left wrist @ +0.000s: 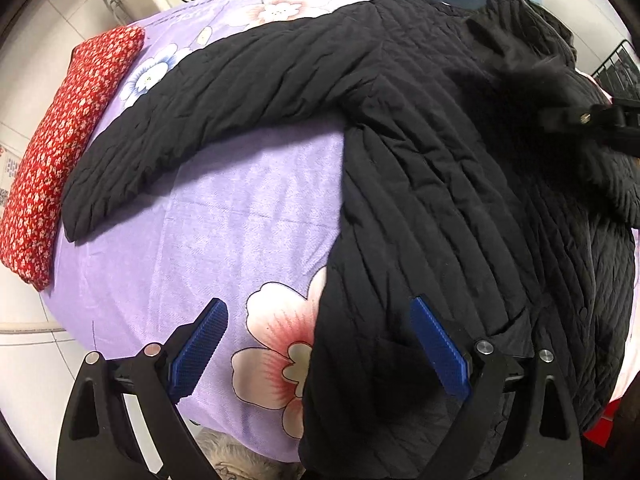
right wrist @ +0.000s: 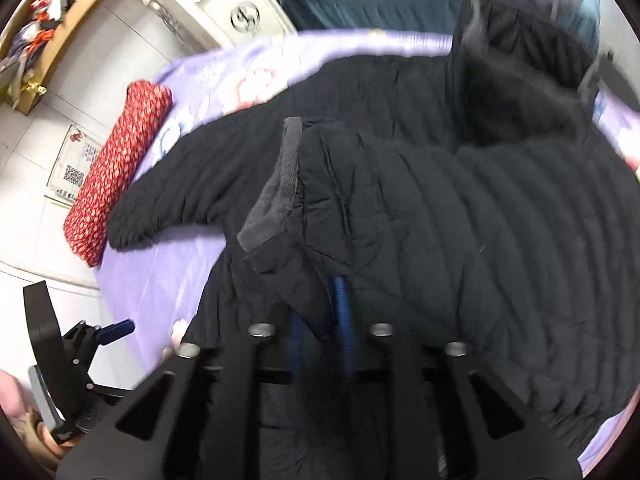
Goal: Fold large clothes
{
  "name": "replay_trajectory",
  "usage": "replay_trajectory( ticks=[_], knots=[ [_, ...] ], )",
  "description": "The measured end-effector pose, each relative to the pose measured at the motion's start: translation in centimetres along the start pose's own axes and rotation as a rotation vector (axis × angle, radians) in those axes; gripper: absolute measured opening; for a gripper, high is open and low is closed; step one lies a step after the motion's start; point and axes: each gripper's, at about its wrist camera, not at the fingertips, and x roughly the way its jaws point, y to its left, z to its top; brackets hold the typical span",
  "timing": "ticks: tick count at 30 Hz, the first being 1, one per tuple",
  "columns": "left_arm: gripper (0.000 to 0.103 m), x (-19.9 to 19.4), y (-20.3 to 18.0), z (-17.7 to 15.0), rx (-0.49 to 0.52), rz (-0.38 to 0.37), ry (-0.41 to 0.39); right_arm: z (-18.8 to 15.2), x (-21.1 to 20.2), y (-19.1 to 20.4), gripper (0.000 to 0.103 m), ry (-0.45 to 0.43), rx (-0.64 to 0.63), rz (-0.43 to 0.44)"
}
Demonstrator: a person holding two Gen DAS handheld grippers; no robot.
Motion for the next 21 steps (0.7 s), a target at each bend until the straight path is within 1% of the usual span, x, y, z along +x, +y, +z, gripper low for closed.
replay_trajectory(
  ticks=[1,2,4,8,12,14,17,19,21],
  knots=[
    [0.091,-0.1,-0.2,0.0,0.007,0.001,-0.003,-0.2,0.3,-0.3,0.068,0.020,0.026,0.014],
    [0.091,-0.3,-0.3,-0.1,0.014,0.002,-0.007,-0.6,0.3,-0.7,0.071,0.016,0.049,0.027],
    [0.091,-0.3,-0.6,-0.2,0.028,0.007,-0.004,-1.2,-0.1,-1.0,0.071,-0.002,0.061,0.030],
    [0.091,-0.1,-1.5,-0.1,0.051,0.012,0.011,-2.3,-1.1,-2.2,0.071,-0.017,0.098,0.072],
    [0.091,-0.3,-2.6,0.9,0.081,0.005,0.002,-3.8,-3.1,-4.6,0.071,-0.055,0.141,0.048],
    [0.091,-0.5,-3.3,1.7,0.098,-0.001,-0.010,-4.4,-4.3,-6.2,0.071,-0.084,0.171,0.020],
    [0.091,-1.1,-4.5,3.8,0.114,-0.023,-0.042,-5.4,-5.9,-8.8,0.071,-0.124,0.224,-0.017],
    [0.091,-1.4,-5.3,4.9,0.120,-0.032,-0.059,-6.1,-7.1,-10.9,0.071,-0.161,0.268,-0.068],
    [0.091,-1.9,-6.4,6.3,0.133,-0.042,-0.086,-6.6,-8.1,-12.8,0.071,-0.186,0.300,-0.141]
  ],
)
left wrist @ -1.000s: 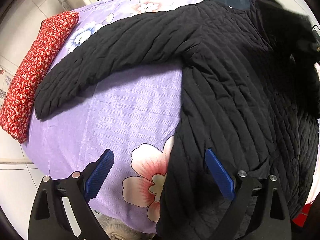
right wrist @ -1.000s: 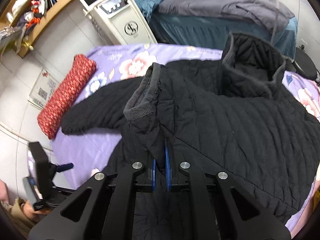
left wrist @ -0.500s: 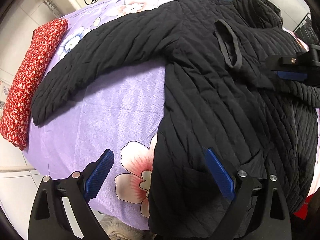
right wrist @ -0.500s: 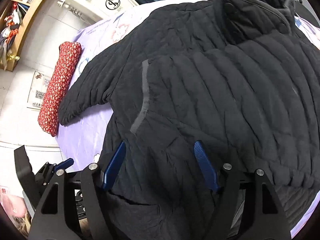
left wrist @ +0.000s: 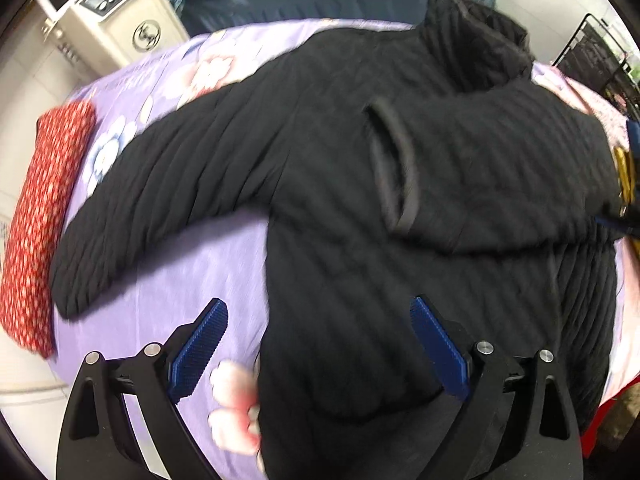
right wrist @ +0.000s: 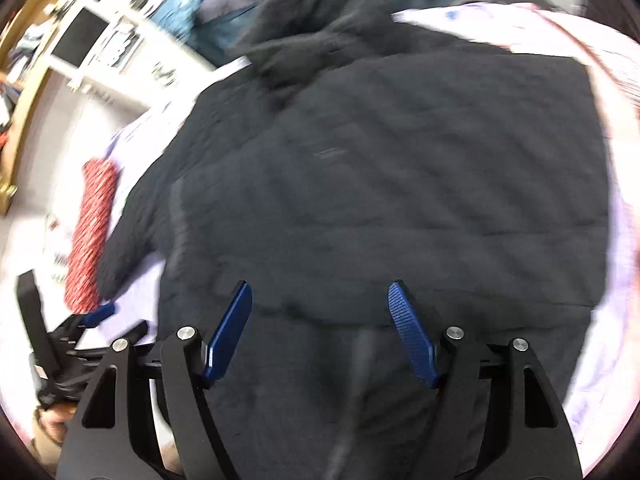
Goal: Fold large clothes
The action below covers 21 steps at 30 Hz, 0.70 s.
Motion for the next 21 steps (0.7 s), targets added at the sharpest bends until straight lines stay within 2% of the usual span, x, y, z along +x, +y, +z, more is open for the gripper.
replay_trajectory(
  ticks=[2,5,8,9,11,14,16,18,21],
  knots=[
    [0.091,-0.1,-1.4,1.7,0.033,-0.002,-0.028,0.4,-0.5,-1.7,0.071,-0.030,0.004,-0.107],
    [0.091,0.3,-4.0,3.6,0.094,0.012,-0.046,0.8,-0.7,-3.3,0.071,-0.052,-0.006,-0.169],
    [0.091,1.3,-6.7,5.3,0.150,0.028,-0.048,1.4,0.4,-4.3,0.071,-0.014,-0.078,-0.236],
    [0.091,1.7,-7.4,5.7,0.164,0.037,-0.045,1.5,0.9,-4.2,0.071,-0.002,-0.100,-0.246],
    [0.091,3.1,-9.1,6.4,0.196,0.061,-0.022,1.7,2.5,-3.6,0.079,0.035,-0.152,-0.266],
    [0.091,5.8,-10.5,7.2,0.222,0.098,0.035,1.7,3.9,-3.0,0.081,0.059,-0.185,-0.313],
    [0.091,7.1,-10.6,7.1,0.219,0.113,0.065,1.8,4.6,-2.9,0.082,0.069,-0.197,-0.334],
    [0.098,8.6,-10.4,7.2,0.190,0.114,0.102,1.9,5.5,-2.7,0.085,0.083,-0.211,-0.361],
    [0.098,10.5,-9.1,7.4,0.109,0.045,0.164,2.1,6.7,-2.1,0.092,0.096,-0.234,-0.410]
  ],
)
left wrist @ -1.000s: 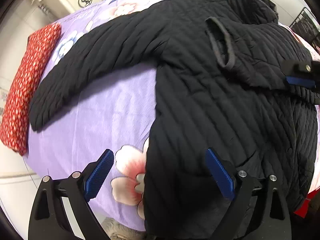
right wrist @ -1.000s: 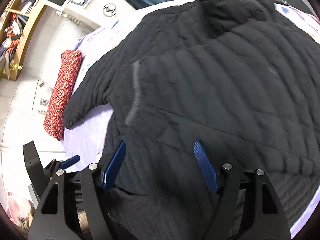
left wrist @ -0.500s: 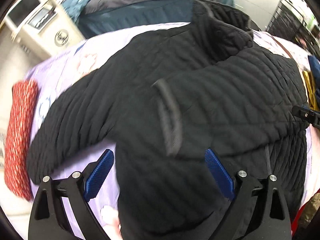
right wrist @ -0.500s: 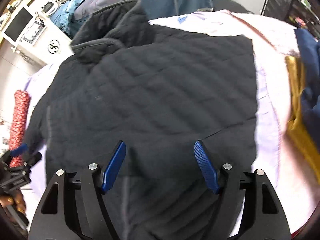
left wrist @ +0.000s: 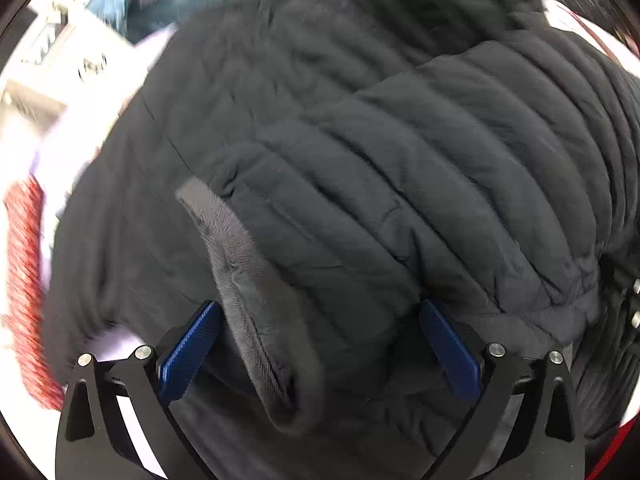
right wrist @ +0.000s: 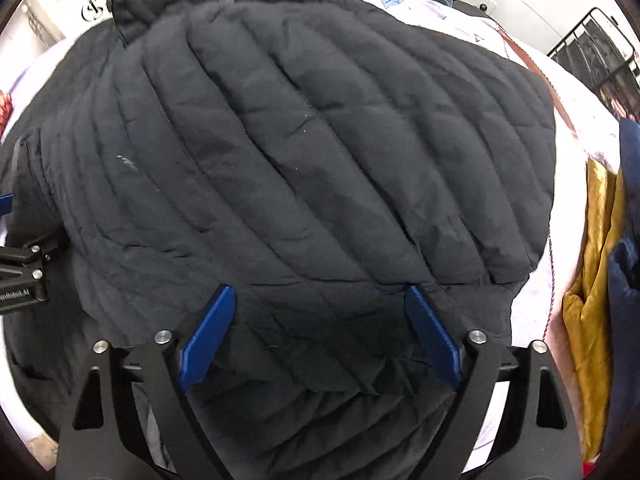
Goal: Fold large clothes
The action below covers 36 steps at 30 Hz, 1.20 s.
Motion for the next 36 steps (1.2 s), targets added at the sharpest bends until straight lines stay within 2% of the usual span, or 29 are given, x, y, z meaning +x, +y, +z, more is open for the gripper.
replay_trajectory(
  ticks=[2,6,12,15,18,28,32,36],
  knots=[
    [0.098,0.8,0.8,0.3,-0.049,-0.052,0.031,0.3,0.6,0.1,0.097,0.010,-0.003,-0.019],
    [0.099,1.5,1.3,0.3,-0.051,-0.091,0.027,1.3,1.7,0.2,0.097,0.025,-0.003,-0.009],
    [0.099,1.3,0.6,-1.0,-0.055,-0.060,-0.007,1.6,2.0,-0.6,0.098,0.035,0.014,-0.013],
    [0.099,1.4,-1.7,-1.6,-0.056,-0.051,-0.015,1.5,1.7,-0.7,0.098,0.030,0.019,-0.013],
    [0.099,1.2,-2.2,-2.0,-0.053,-0.055,-0.029,1.0,1.7,-0.8,0.098,0.025,0.021,-0.011],
    [0.098,-1.0,-0.2,-6.1,-0.076,-0.103,-0.085,-0.4,0.5,-1.5,0.098,0.053,0.051,0.005],
    [0.097,-2.3,1.3,-8.2,-0.138,-0.134,-0.104,-1.0,-1.0,-2.0,0.098,0.039,0.085,0.015],
    [0.097,-3.7,3.4,-11.2,-0.234,-0.179,-0.123,-2.2,-3.7,-1.7,0.098,-0.021,0.109,0.057]
  ],
)
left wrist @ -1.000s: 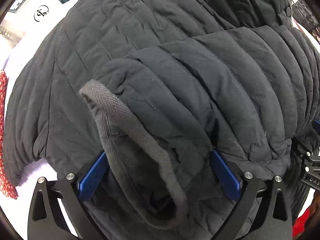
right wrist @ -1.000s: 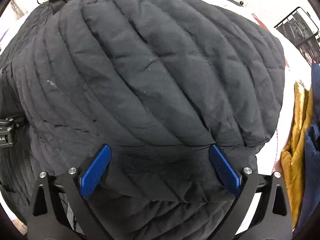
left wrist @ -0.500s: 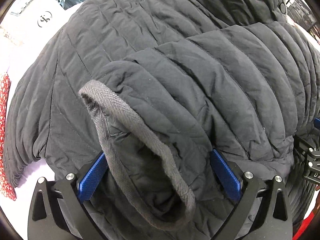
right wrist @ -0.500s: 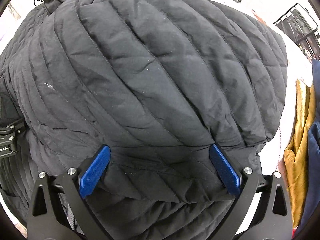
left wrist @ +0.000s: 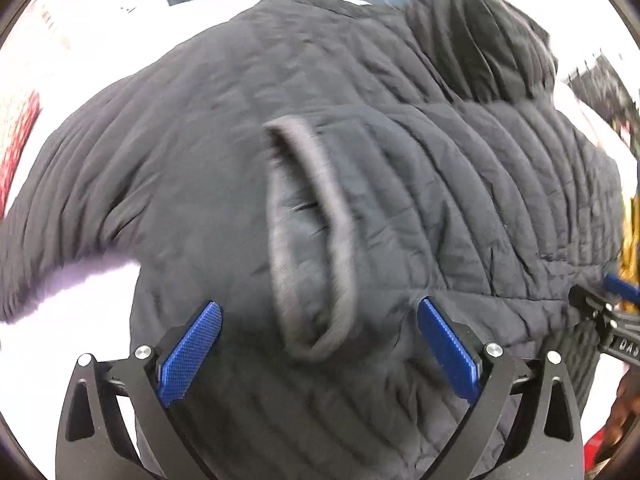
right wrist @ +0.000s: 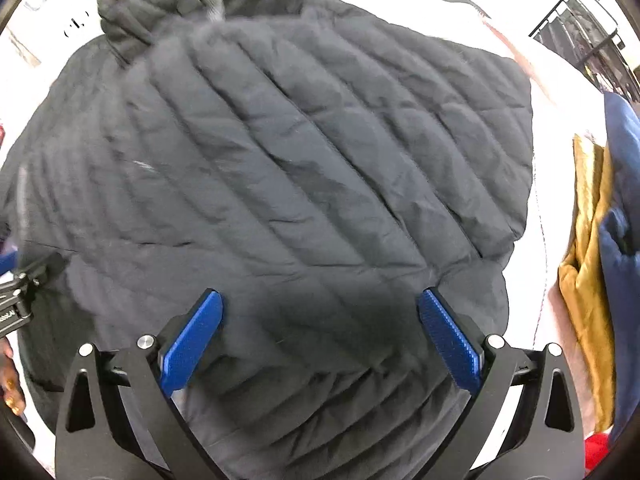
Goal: Fold large clothes
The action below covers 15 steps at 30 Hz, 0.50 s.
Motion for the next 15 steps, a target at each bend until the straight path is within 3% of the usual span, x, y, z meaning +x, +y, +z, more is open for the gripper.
replay_trajectory(
  ticks=[6,10,15],
  knots=[
    [0.097,-1.8,6.6,-4.4,-0.172,-0.022,0.011,-2.6,-2.9,3.3,0.098,-0.025,-0.097,0.074],
    [0.097,-2.4,10.9,-7.0,-0.276,0.026,0.025,-4.6,-3.7,6.1,0.098,0.009,-0.163,0.119],
    [0.097,-3.4,17.6,-10.9,-0.472,0.019,0.030,-7.2,-5.0,9.9,0.098,0.019,-0.274,0.141]
  ],
)
